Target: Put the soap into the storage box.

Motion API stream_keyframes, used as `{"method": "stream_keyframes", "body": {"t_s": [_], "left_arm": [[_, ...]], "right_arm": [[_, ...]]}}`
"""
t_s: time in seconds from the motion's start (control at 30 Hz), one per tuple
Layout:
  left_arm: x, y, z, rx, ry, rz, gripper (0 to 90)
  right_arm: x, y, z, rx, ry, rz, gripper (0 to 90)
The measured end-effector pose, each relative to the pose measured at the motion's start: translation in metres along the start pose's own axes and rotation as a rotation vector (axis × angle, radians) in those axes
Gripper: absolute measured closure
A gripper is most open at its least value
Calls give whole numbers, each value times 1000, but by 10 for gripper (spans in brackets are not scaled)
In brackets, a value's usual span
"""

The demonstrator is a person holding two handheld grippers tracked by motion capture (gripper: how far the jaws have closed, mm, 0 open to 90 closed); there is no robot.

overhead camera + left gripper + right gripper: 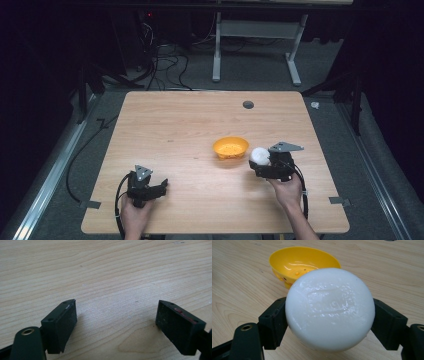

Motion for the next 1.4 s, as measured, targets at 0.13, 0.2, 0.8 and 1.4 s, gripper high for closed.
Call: {"method": "stream_keyframes", "body": {"t_s": [0.13, 0.2, 0.8, 1.4], "left_arm": [[0, 0, 0, 0, 0, 0, 177], [0, 0, 0, 0, 0, 1, 177], [0, 0, 0, 2, 0, 2, 177], [0, 0, 0, 2, 0, 1, 176]], "right_arm": [[0, -4, 2, -3, -5, 3, 239], [0, -6, 3, -8, -7, -2, 239], [6, -28, 15, -24, -35, -4, 239], [25, -50, 31, -39, -59, 4, 239]]}}
Point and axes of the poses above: each handheld gripper's, and its own axes: x roughly forward along the jaws, y roughly out of its underside, z roughly to its left, the point moved 4 cm from there along x, roughly forward along the jaws, and after that the axes turned 11 degrees about y, right-handed, at the moved point
